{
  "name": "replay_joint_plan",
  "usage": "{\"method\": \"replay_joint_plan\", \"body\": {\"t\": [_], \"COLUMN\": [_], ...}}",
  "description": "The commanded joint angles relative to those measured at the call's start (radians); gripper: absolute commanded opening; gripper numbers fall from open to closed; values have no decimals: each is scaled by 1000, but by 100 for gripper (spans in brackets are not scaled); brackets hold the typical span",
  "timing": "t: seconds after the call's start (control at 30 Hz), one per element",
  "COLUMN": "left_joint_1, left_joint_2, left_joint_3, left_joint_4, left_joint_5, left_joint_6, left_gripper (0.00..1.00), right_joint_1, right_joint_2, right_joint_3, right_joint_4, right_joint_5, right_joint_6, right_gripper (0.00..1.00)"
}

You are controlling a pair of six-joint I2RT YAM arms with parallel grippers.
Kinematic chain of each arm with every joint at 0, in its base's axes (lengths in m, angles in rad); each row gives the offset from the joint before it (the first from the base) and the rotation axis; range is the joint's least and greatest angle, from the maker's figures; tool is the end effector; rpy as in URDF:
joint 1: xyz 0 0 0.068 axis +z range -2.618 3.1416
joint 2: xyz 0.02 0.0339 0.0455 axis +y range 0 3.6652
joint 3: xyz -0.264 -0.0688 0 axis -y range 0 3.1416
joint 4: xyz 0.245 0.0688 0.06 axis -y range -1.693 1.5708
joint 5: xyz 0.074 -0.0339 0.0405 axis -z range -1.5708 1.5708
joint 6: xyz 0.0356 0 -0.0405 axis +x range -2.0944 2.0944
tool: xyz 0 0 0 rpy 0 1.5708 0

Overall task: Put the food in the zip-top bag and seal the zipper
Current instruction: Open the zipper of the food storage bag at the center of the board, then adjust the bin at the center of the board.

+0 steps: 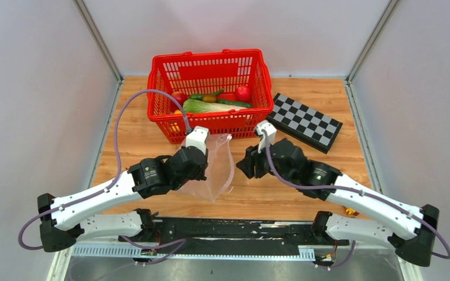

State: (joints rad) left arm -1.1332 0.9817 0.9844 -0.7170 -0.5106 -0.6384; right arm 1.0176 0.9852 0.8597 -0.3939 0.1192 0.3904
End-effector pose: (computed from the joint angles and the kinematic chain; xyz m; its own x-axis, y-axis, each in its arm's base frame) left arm 0.0995 -0.1715 0.3248 -0.6006 0.0569 -0.7975 0.3435 0.9191 -0.1932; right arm 0.1190 0.1846 0.3081 -0.5420 -0.1586 -0.8253 -0.6318 0.7244 0.2758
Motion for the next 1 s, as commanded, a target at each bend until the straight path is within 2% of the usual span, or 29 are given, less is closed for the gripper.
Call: {"method": "replay_joint_plan", "body": {"t": [0.0, 0.1, 0.13, 0.23, 0.3, 0.43, 0.57, 0.73, 0.83, 0.97], "left_joint_1": [-6, -5, -5, -5, -5, -4, -4, -5, -4, -4], "left_joint_2": [-4, -14, -18, -20, -22, -32, -33, -41, -44, -43], "left_joint_3": [0, -13, -19, -27, -32, -55, -57, -56, -53, -48], "left_joint_4": [19, 35, 45, 56, 57, 71, 66, 47, 42, 40], "left_joint_5": [-34, -34, -26, -11, -3, 18, 28, 10, 3, 3], "left_joint_6": [-35, -32, -29, -35, -41, -46, -43, -39, -34, -28], "left_gripper": [0, 0, 0, 0, 0, 0, 0, 0, 0, 0], "right_joint_1": [-11, -81, -128, -311, -387, -464, -502, -551, -575, -612], "right_joint_2": [-106, -61, -21, 151, 315, 595, 815, 912, 922, 906], "right_joint_3": [140, 254, 294, 463, 623, 874, 1065, 1062, 1013, 922], "right_joint_4": [50, 57, 56, 17, -27, -126, -253, -261, -243, -217], "right_joint_5": [47, 165, 163, 6, -65, -200, -215, -179, -152, -38], "right_joint_6": [-154, -244, -251, -239, -239, -261, -272, -267, -270, -250], "right_gripper": [44, 46, 46, 49, 51, 55, 56, 57, 57, 58]}}
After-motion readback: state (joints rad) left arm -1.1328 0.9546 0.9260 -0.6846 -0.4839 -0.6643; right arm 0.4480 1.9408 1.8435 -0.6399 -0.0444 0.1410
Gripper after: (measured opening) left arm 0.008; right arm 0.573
